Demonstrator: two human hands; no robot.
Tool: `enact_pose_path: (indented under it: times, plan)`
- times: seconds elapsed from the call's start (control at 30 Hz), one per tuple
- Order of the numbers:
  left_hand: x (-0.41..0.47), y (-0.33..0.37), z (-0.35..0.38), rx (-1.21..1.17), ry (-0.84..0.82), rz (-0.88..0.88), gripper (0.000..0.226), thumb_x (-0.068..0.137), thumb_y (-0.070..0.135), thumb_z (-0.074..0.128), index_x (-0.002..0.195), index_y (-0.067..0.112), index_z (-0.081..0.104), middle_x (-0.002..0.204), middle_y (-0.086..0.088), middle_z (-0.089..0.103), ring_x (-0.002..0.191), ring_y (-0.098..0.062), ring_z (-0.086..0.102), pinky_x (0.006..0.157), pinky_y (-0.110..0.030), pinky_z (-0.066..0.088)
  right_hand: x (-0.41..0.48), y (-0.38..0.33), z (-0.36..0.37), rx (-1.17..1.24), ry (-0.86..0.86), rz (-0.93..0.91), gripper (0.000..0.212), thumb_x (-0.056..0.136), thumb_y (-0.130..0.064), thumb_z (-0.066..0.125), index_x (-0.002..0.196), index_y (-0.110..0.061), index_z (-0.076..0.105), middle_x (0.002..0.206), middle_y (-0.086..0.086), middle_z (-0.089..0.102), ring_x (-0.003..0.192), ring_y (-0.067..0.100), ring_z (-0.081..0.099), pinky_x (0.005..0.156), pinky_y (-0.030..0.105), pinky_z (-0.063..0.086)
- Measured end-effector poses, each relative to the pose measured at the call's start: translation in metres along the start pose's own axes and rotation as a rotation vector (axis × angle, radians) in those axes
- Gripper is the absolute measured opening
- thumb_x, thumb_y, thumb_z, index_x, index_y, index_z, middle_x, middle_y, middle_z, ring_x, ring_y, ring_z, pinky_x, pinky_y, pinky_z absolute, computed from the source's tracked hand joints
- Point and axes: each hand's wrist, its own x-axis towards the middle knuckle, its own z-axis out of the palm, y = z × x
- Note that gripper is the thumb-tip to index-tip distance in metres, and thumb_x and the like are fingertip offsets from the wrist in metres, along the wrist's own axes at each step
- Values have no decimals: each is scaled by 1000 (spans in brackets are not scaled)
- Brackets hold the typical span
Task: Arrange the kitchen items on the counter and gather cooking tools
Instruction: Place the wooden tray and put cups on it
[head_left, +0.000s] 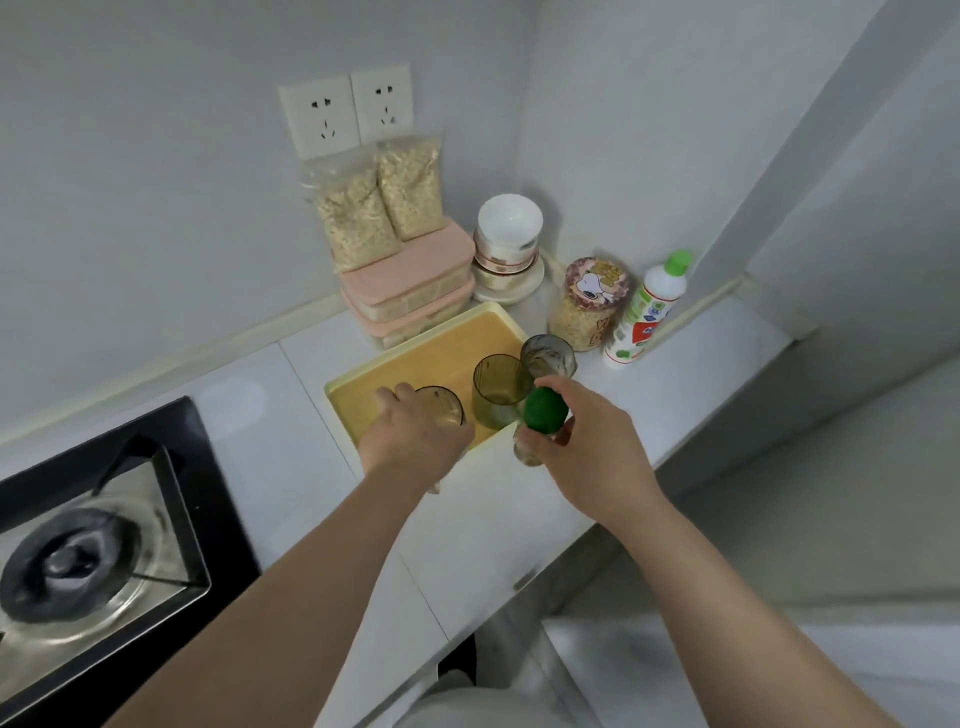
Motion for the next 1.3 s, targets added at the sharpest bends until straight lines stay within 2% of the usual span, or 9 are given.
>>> enact_pose_path:
  times: [0.1, 0.2, 0.37, 0.5, 0.67, 0.77, 0.87, 1.03, 1.3]
  plan:
    - [17, 3, 6, -23, -42, -27, 81, 78, 66, 60, 131, 10, 36, 121, -6, 39, 97, -26, 58, 64, -37, 51, 11, 0, 5, 2, -13, 16, 54, 89, -34, 71, 138, -31, 48, 120, -8, 62, 97, 9, 60, 85, 22, 49]
    - [32, 7, 14, 6, -75, -28, 78, 83, 67, 56, 134, 14, 31, 127, -13, 38, 100, -34, 59, 54, -35, 46, 21, 3, 6, 3, 6, 20, 54, 89, -35, 71, 138, -30, 49, 120, -9, 62, 93, 9, 60, 88, 25, 52]
    - [44, 8, 30, 44, -87, 24, 79, 83, 73, 49, 134, 15, 32, 123, -14, 37, 66, -25, 42, 41, -27, 35, 33, 9, 11, 18, 4, 66, 53, 89, -34, 72, 138, -29, 51, 116, -12, 60, 84, 3, 59, 81, 17, 48]
    - [42, 12, 33, -12, -118, 32, 84, 84, 74, 49, 137, 11, 30, 123, -15, 41, 95, -35, 59, 55, -36, 46, 40, 10, 13, 24, -5, 64, 54, 89, -33, 73, 137, -29, 51, 112, -14, 58, 83, 1, 59, 79, 14, 48]
    - [42, 12, 37, -327, -138, -37, 54, 97, 48, 43, 137, 13, 37, 130, -17, 48, 105, -38, 58, 77, -44, 53, 43, 11, 12, 36, -22, 48, 54, 89, -33, 73, 137, -31, 50, 122, -10, 61, 94, 8, 62, 87, 23, 54]
    - [44, 9, 31, -551, -227, -136, 37, 102, 18, 36, 139, 17, 39, 116, -17, 58, 82, -35, 70, 58, -41, 61, 46, 12, 11, 39, -26, 35, 54, 89, -33, 72, 138, -30, 50, 123, -11, 60, 97, 8, 61, 86, 18, 50]
    - [39, 6, 27, -684, -272, -243, 41, 100, 5, 36, 139, 16, 40, 92, -17, 65, 66, -31, 72, 60, -44, 63, 45, 13, 11, 43, -28, 26, 54, 89, -33, 72, 138, -30, 50, 121, -11, 60, 95, 8, 60, 84, 17, 49]
    - [33, 2, 25, -894, -254, -330, 45, 103, 9, 26, 144, 19, 41, 92, -23, 67, 77, -40, 72, 70, -48, 62, 40, 15, 6, 31, -25, -11, 53, 90, -33, 72, 138, -31, 49, 120, -12, 58, 92, 6, 59, 84, 17, 49]
    - [28, 7, 30, -1016, -255, -306, 40, 108, 20, 30, 146, 18, 42, 101, -22, 70, 65, -28, 71, 59, -37, 62, 35, 17, 1, 5, -26, -49, 53, 90, -35, 71, 138, -32, 48, 112, -17, 53, 87, 3, 57, 80, 13, 45]
